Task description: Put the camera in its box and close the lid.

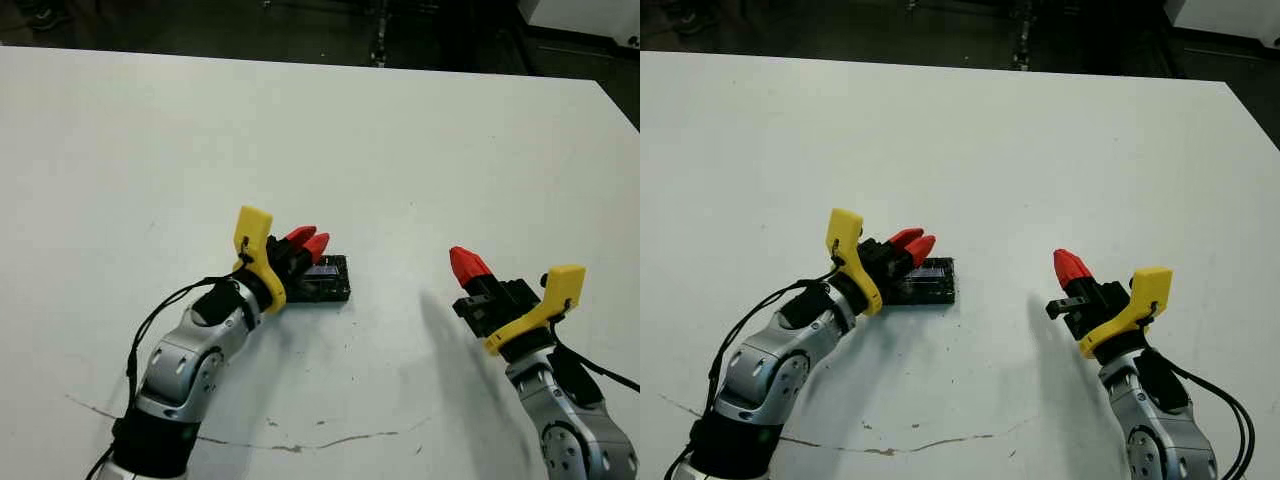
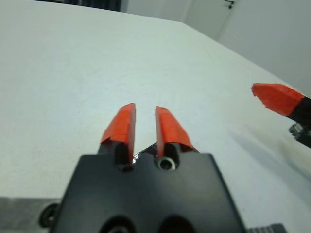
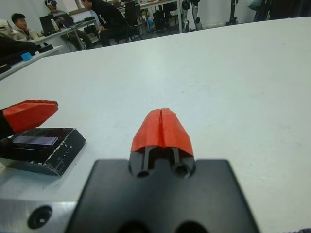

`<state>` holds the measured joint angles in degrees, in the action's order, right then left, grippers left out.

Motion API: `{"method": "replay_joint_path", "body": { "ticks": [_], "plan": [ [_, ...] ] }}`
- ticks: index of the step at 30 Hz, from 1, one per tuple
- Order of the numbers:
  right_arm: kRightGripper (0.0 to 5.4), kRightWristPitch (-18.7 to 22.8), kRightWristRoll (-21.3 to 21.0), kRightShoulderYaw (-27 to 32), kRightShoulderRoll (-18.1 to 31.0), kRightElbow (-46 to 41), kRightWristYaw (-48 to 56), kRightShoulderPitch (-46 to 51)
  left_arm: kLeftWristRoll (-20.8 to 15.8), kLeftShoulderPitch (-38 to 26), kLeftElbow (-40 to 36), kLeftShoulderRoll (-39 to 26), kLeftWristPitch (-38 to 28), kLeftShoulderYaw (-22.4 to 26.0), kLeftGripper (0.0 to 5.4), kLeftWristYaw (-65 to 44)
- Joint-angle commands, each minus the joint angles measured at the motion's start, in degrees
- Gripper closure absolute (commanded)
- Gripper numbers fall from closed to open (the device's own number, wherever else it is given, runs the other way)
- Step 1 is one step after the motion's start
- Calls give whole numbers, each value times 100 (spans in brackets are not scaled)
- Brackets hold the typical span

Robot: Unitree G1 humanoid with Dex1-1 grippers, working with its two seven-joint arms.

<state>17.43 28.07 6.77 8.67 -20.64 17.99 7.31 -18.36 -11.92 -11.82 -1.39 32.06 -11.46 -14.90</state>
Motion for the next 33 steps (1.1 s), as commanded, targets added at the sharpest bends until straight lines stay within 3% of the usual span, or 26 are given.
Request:
{"method": "replay_joint_path", "body": {
  "ticks": [1,5,13,18,22,28,31,33],
  "plan": [
    [540,-44,-60,32,25,40,-17,63,95,250,203,-25,355,-172,537,31],
    [540,-9,-18,32,33,31,3,56,112,310,100,-45,827,-182,539,215],
    [540,4,-34,36,27,1,-49,61,72,400,39,-123,1041,-117,539,219],
    [540,-2,-28,32,28,-2,-35,58,-118,458,-295,-172,1102,57,539,152],
    [540,-13,-16,39,29,-7,-22,59,-471,456,-776,-217,1282,437,539,144],
    [540,-20,10,49,41,-14,6,21,-925,501,-1236,-310,558,1316,539,-100],
    [540,0,56,58,-8,-122,-64,-23,-732,538,-1342,-409,-379,1730,539,-126],
    [540,-52,52,64,-64,-218,-136,-47,-304,613,-1270,-634,-1132,1948,539,-89]
  ]
}}
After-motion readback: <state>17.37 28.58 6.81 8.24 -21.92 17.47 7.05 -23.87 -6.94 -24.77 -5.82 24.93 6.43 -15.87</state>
